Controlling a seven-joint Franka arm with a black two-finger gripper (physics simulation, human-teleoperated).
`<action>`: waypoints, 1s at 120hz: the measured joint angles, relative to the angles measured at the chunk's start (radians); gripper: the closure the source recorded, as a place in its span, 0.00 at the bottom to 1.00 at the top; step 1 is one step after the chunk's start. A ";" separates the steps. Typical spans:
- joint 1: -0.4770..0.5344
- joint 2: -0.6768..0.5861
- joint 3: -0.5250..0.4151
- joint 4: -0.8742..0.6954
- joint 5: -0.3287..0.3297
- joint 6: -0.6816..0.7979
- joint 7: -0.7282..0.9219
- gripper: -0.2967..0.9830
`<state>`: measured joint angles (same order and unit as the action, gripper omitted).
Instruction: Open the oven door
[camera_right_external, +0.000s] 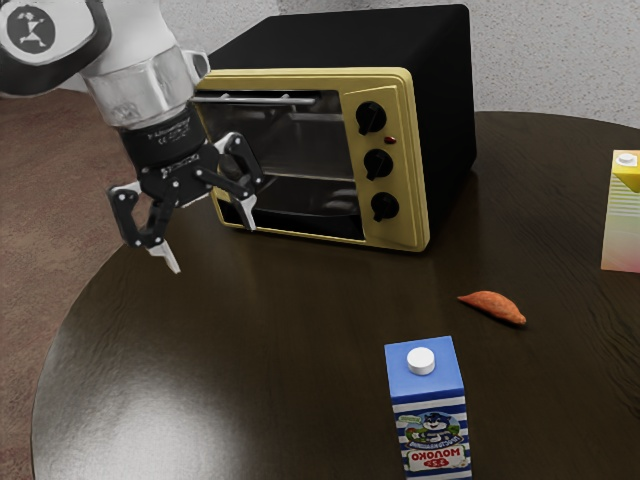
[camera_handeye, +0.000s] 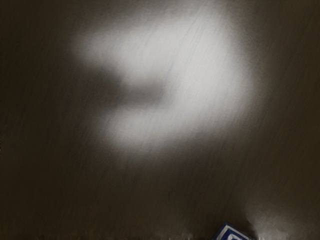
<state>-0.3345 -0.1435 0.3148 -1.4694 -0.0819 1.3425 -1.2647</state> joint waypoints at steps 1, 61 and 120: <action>0.001 -0.002 -0.005 -0.006 -0.001 0.001 -0.015 0.23; 0.352 0.405 -0.047 0.326 0.063 0.395 -0.436 0.23; 0.381 0.511 -0.126 0.463 0.040 0.631 -0.466 0.23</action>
<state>0.0469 0.3675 0.1887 -1.0066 -0.0417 1.9732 -1.7311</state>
